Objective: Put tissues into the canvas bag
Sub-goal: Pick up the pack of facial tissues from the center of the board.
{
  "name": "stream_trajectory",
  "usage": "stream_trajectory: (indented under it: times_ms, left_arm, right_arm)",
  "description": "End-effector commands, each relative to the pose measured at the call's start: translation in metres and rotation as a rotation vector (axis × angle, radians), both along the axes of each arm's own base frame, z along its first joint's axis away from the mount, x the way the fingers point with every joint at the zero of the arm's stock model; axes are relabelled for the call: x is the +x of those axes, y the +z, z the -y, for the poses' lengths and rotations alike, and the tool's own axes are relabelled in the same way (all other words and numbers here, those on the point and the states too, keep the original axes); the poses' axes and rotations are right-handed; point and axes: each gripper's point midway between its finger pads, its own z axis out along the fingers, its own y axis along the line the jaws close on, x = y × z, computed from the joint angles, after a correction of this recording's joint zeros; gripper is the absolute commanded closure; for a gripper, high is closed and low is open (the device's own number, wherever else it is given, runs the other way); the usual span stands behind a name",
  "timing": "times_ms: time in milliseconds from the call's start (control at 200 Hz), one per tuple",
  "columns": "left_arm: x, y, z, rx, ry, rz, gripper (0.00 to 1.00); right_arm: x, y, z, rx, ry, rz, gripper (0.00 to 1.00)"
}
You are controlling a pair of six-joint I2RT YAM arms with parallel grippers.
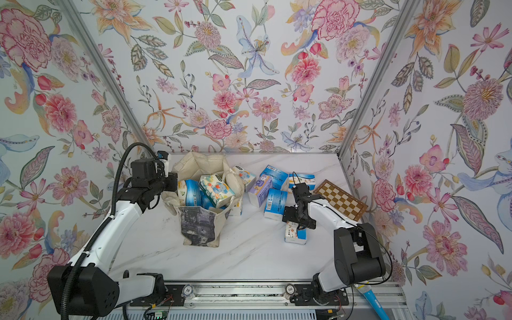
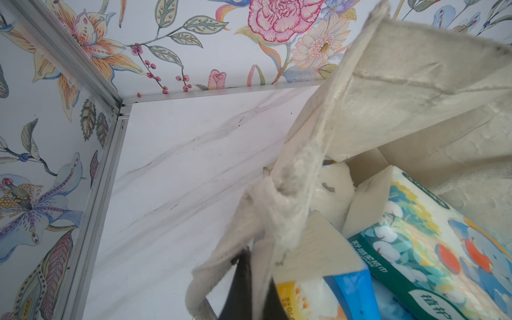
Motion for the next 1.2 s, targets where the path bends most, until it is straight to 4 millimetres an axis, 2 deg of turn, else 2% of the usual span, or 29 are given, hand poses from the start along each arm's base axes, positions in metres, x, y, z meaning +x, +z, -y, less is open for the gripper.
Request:
stream_trajectory:
  times_ms: [0, 255, 355, 420, 566, 676, 741, 856, 906, 1006, 1081, 1196]
  left_arm:
    - [-0.001, 0.005, -0.007, 0.017, 0.019, 0.013, 1.0]
    - [0.001, 0.01, -0.006, 0.011, 0.018, 0.022, 1.0]
    - [0.003, 0.009, -0.004, 0.001, 0.013, 0.022, 1.0]
    - [0.005, 0.008, -0.002, -0.01, 0.007, 0.022, 1.0]
    - [0.007, 0.008, 0.0, -0.021, 0.001, 0.019, 1.0]
    - [0.004, 0.008, -0.001, -0.018, 0.003, 0.02, 1.0]
    - [0.003, 0.008, -0.002, -0.013, 0.007, 0.021, 1.0]
    - [0.001, 0.009, -0.003, -0.008, 0.011, 0.019, 1.0]
    - [0.0, 0.009, -0.004, -0.008, 0.013, 0.018, 1.0]
    - [0.001, 0.011, -0.003, -0.014, 0.014, 0.023, 1.0]
    - [0.001, 0.011, -0.003, -0.018, 0.017, 0.023, 1.0]
    - [0.0, 0.011, -0.002, -0.03, 0.014, 0.023, 1.0]
  right_arm:
    - [0.002, -0.002, 0.001, -0.001, -0.015, 0.001, 0.01]
    - [-0.036, -0.009, -0.002, 0.024, -0.034, -0.066, 0.01]
    - [-0.044, -0.011, 0.001, 0.018, -0.038, -0.076, 0.01]
    - [-0.044, -0.011, 0.002, 0.012, -0.04, -0.07, 0.0]
    - [-0.033, -0.002, 0.0, 0.006, -0.024, -0.036, 0.08]
    - [-0.024, 0.011, 0.001, -0.005, -0.013, -0.006, 0.15]
    - [-0.02, 0.024, 0.001, -0.012, -0.005, 0.02, 0.16]
    - [-0.008, 0.063, 0.003, -0.025, 0.003, 0.101, 0.15]
    - [0.001, 0.093, 0.0, -0.013, 0.006, 0.165, 0.15]
    - [0.029, 0.173, -0.02, 0.036, 0.052, 0.369, 0.16]
    - [0.049, 0.23, -0.048, 0.054, 0.137, 0.509, 0.16]
    - [0.065, 0.297, -0.125, 0.138, 0.366, 0.686, 0.15]
